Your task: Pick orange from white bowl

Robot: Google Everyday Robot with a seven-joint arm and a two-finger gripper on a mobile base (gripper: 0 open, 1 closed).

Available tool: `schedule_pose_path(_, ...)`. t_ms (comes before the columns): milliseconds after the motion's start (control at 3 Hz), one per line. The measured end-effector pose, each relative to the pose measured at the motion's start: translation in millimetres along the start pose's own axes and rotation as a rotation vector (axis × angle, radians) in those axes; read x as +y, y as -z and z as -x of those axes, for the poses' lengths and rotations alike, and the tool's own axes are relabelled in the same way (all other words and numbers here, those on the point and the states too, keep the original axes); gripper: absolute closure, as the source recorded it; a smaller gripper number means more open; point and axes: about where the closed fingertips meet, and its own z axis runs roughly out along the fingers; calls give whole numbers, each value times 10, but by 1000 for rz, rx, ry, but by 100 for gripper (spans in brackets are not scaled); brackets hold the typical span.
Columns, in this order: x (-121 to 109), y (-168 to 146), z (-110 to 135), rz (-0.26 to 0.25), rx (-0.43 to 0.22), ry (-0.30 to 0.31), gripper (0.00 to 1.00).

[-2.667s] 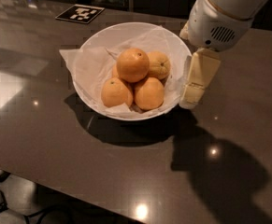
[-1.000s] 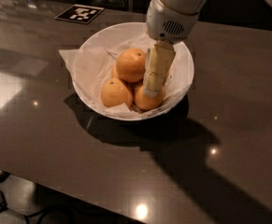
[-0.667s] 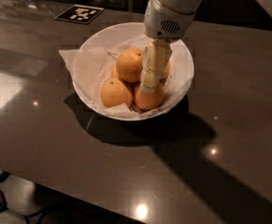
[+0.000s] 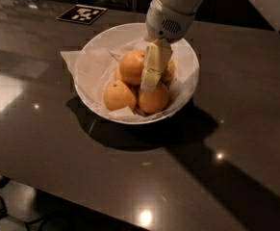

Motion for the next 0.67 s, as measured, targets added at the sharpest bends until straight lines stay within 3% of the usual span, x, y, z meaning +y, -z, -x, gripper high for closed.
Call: schedule_pose_path(667,-17,-147,97,46,-10,17,8)
